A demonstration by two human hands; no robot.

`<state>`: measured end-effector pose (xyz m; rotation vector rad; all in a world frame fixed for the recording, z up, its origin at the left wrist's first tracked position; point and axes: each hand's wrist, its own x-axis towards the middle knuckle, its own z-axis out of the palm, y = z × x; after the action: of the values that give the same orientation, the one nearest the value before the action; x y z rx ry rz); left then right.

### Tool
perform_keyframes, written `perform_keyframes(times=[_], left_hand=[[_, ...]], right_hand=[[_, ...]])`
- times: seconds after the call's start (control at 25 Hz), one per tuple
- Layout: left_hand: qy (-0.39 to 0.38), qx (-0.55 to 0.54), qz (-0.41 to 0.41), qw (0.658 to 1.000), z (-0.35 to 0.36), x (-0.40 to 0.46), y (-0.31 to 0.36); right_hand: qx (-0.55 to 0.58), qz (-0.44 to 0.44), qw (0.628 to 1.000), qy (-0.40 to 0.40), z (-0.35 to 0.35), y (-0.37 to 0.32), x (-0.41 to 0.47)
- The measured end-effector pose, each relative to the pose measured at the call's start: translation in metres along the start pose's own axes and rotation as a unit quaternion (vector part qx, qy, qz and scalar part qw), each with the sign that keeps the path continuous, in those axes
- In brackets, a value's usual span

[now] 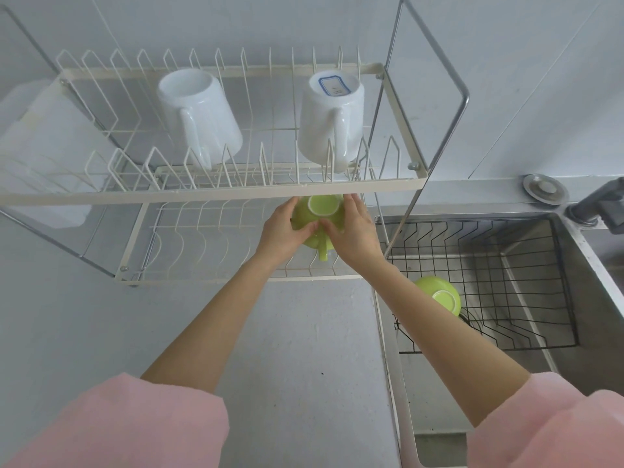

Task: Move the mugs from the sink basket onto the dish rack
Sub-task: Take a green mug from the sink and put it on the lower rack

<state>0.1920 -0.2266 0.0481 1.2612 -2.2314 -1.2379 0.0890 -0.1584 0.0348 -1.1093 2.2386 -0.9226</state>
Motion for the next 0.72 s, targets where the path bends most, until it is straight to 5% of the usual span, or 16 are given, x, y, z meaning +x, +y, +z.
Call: perform_keyframes(times=[0.36, 0.72], left_hand=[[-0.005, 0.156, 0.035, 0.987, -0.015, -0.045, -0.005], [0.006, 0.375, 0.059, 0.925, 0.013, -0.126, 0.004]], right_hand=[[-0.073, -0.085, 0.992, -0.062, -0.022, -0.006, -0.055], [-0.15, -0.106, 0.981, -0.062, -0.051, 0.044, -0.134]])
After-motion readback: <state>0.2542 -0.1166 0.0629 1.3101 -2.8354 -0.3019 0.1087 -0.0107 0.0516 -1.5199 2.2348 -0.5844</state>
